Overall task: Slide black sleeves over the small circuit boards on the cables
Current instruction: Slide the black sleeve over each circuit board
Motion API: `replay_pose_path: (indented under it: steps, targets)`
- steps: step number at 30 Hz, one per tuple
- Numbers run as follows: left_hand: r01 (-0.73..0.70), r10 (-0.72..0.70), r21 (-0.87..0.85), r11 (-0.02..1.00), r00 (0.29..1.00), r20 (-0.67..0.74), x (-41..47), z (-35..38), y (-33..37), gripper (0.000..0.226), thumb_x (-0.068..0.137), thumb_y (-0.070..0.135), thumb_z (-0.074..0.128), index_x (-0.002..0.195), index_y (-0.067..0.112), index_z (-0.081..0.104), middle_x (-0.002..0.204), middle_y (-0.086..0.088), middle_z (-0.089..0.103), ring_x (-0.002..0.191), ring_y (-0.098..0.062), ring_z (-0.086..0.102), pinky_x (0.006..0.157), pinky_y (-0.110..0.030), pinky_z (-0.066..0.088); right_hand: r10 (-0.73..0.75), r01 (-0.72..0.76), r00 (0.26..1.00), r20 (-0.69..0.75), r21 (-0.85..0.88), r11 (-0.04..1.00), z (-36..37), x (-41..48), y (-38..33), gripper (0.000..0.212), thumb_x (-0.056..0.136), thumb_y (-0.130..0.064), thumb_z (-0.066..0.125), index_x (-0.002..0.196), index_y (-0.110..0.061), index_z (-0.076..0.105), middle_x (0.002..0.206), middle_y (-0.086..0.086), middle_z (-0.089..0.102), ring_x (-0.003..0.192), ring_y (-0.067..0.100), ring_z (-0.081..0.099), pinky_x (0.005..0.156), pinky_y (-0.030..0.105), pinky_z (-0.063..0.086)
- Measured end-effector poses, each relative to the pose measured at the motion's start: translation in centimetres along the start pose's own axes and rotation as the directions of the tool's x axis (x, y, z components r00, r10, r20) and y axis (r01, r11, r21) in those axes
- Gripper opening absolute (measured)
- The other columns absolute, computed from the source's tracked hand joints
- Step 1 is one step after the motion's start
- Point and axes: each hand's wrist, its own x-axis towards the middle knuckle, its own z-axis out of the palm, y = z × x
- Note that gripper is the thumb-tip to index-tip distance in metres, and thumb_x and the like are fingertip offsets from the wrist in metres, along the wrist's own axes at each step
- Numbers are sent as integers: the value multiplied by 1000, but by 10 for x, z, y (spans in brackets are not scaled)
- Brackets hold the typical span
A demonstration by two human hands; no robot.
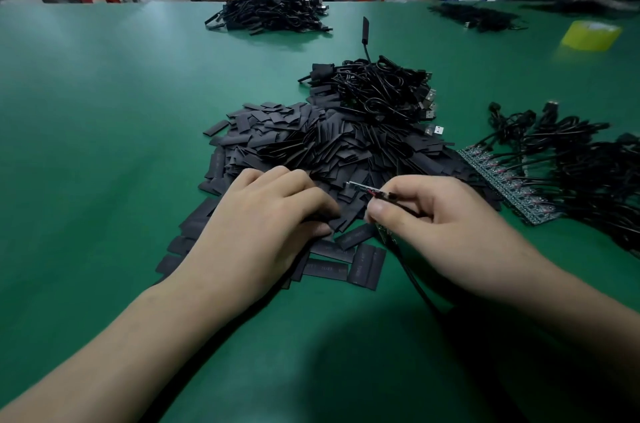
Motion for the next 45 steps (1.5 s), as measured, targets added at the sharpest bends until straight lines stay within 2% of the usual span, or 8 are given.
replay_pose_path:
  steps: [8,12,15,19,25,33,39,45]
  targets:
    - [195,-287,-715,672,958,-9,0,-3,5,15,81,28,79,96,29,75,77,11,66,70,-1,61,70,-12,46,-12,11,1000,1,195,981,13,0,0,38,78,-59,66,97,-26,70,67,-8,47,64,13,37,62,31,30]
    - [211,-326,-723,658,945,-21,-2,1,12,19,78,32,80,95,30,74,78,10,68,73,-5,63,73,-20,51,-21,15,1000,14,350,936,11,-2,-5,22,85,-39,69,88,-18,72,67,-1,53,64,12,42,57,28,34]
    - [105,-210,-510,854,965,-154,-3,-2,16,28,79,34,82,105,24,75,91,12,70,86,-6,67,80,-19,52,11,2,999,-33,360,933,8,-3,-7,23,92,-35,71,89,-12,72,67,19,46,67,20,35,58,43,24]
    - [28,-108,-325,945,967,-231,-5,-4,18,28,83,34,81,107,19,78,98,8,71,90,-6,66,83,-24,52,18,1,998,-52,340,940,6,-4,-9,19,96,-30,68,87,-14,71,70,9,43,64,20,30,56,46,19]
    - [137,-272,-458,878,931,-242,-3,-8,14,21,80,27,82,101,23,79,94,16,74,87,-1,69,80,-16,49,8,25,995,-100,320,947,0,-3,-9,59,98,-66,34,99,-23,75,57,-7,39,51,3,38,51,13,32]
    - [201,-394,-615,762,898,-195,-4,-9,10,18,77,29,79,95,30,79,88,20,76,82,4,70,76,-7,47,-99,92,995,28,179,980,-7,-4,-10,37,99,-47,46,79,-22,64,59,9,32,54,25,30,48,33,26]
    - [183,-384,-634,752,902,-195,-4,-7,10,17,78,29,80,95,32,78,89,21,76,81,4,70,76,-7,47,-130,117,986,105,125,985,-9,-5,-10,39,100,-41,47,69,-19,54,56,-6,32,49,3,30,48,13,26]
    - [160,-349,-606,779,914,-207,-5,-7,9,17,81,28,79,98,31,78,91,18,76,85,-1,72,78,-11,49,-122,105,980,158,107,989,-10,-3,-12,40,100,-39,47,68,-16,51,56,-8,31,49,3,27,48,13,26]
